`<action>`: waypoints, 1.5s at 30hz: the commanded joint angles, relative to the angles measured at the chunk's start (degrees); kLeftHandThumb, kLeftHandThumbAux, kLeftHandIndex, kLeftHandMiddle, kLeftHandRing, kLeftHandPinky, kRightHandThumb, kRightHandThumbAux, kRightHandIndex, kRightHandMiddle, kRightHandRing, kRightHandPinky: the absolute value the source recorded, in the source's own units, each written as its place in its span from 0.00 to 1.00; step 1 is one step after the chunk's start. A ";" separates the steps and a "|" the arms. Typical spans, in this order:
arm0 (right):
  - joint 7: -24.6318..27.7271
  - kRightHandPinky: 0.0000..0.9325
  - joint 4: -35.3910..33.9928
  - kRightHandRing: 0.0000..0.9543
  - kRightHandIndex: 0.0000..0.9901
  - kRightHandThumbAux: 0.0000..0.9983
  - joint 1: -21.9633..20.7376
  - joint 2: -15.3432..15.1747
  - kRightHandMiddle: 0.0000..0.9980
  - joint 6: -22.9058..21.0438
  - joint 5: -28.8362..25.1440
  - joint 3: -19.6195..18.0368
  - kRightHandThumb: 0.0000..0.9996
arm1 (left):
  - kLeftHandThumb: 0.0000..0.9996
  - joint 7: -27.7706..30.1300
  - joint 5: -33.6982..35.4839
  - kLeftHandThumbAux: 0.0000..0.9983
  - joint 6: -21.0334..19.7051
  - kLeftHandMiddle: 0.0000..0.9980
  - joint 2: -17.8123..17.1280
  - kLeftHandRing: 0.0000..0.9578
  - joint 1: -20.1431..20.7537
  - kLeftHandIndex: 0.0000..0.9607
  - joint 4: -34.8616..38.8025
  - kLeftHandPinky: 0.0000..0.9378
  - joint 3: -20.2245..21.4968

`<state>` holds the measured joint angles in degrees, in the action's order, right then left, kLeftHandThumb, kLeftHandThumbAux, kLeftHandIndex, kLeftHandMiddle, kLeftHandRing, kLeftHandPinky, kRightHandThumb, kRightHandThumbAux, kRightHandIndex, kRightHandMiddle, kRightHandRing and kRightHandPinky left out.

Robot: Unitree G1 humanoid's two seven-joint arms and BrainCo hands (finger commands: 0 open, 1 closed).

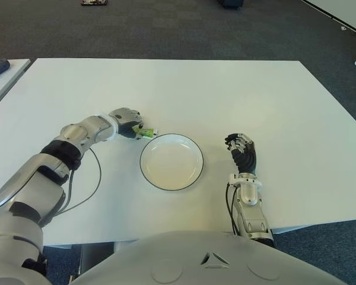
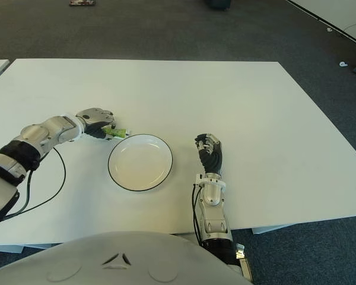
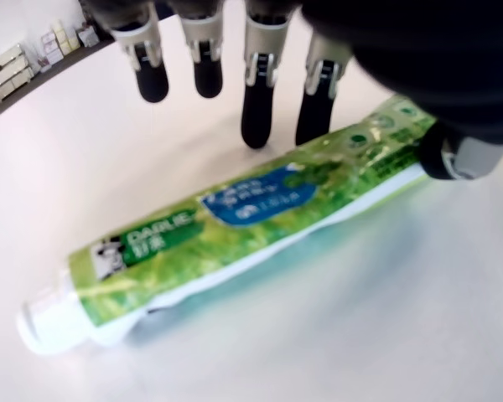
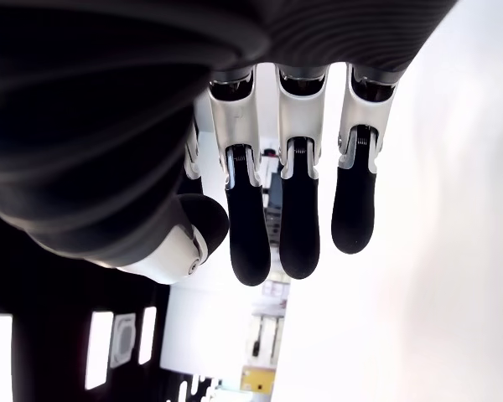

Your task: Put the toothpaste on the table into the plate.

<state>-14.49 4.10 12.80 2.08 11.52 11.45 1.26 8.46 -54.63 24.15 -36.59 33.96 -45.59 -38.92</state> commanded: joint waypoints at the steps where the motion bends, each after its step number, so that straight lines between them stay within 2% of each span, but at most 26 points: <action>1: 0.09 0.48 -0.19 0.48 0.43 0.73 0.20 0.05 0.49 0.23 0.17 0.20 0.71 | 0.47 5.36 0.64 0.30 0.25 0.01 2.14 0.02 -3.73 0.00 -3.79 0.13 -2.39; 7: 0.01 0.48 -0.58 0.47 0.43 0.73 0.29 0.01 0.48 -0.37 0.35 0.19 0.71 | 0.51 5.78 1.36 0.32 -0.15 0.02 2.14 0.05 -3.39 0.00 -4.40 0.17 -2.96; 17: -0.04 0.52 -0.87 0.48 0.43 0.73 0.26 -0.13 0.49 -0.81 0.66 0.13 0.70 | 0.54 4.99 1.76 0.33 -1.82 0.05 3.07 0.06 -3.33 0.00 -6.30 0.15 -3.37; 22: 0.00 0.52 -0.88 0.49 0.43 0.73 0.23 -0.16 0.49 -0.63 0.60 0.11 0.70 | 0.57 2.63 2.33 0.37 -2.34 0.13 3.69 0.13 -3.44 0.14 -8.39 0.22 -2.65; 23: -0.03 0.52 -0.88 0.49 0.43 0.73 0.22 -0.20 0.49 -0.60 0.67 0.10 0.70 | 0.57 1.70 3.36 0.37 -2.81 0.16 3.85 0.17 -3.89 0.16 -8.67 0.25 -1.62; 24: -0.05 0.51 -0.89 0.49 0.43 0.73 0.21 -0.22 0.49 -0.59 0.71 0.09 0.70 | 0.60 1.02 4.13 0.40 -3.16 0.26 3.97 0.28 -4.20 0.24 -8.88 0.35 -0.89; 26: -0.08 0.50 -0.90 0.48 0.43 0.73 0.19 -0.28 0.49 -0.69 0.78 0.06 0.70 | 0.64 0.01 5.42 0.43 -3.59 0.38 4.23 0.40 -4.62 0.33 -9.21 0.46 0.12; 30: -0.13 0.50 -1.02 0.48 0.43 0.73 0.18 -0.29 0.48 -0.98 0.82 -0.01 0.70 | 0.66 -1.48 7.03 0.48 -3.64 0.48 4.10 0.50 -5.42 0.41 -8.92 0.55 1.41; 31: -0.13 0.50 -1.05 0.48 0.43 0.73 0.18 -0.29 0.48 -1.04 0.81 -0.02 0.70 | 0.67 -1.57 7.61 0.49 -3.74 0.50 3.78 0.52 -5.97 0.42 -7.69 0.56 1.89; 32: -0.13 0.50 -1.07 0.48 0.43 0.73 0.19 -0.29 0.49 -1.07 0.79 -0.03 0.70 | 0.69 -1.61 8.03 0.56 -3.83 0.52 3.53 0.54 -6.37 0.43 -6.77 0.57 2.20; 35: -0.08 0.49 -1.13 0.48 0.43 0.73 0.17 -0.31 0.49 -1.22 0.71 -0.06 0.70 | 0.71 -1.33 9.12 0.65 -4.13 0.55 2.71 0.57 -7.71 0.44 -3.27 0.60 3.23; 45: -0.32 0.49 -1.33 0.48 0.43 0.73 0.19 -0.21 0.49 -1.39 0.82 -0.06 0.70 | 0.72 -0.94 9.77 0.69 -4.75 0.63 2.81 0.65 -7.82 0.45 -3.07 0.65 3.74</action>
<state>-14.65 2.85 13.07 1.58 11.17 11.98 1.17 4.71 -44.34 19.62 -34.15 29.27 -47.84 -33.80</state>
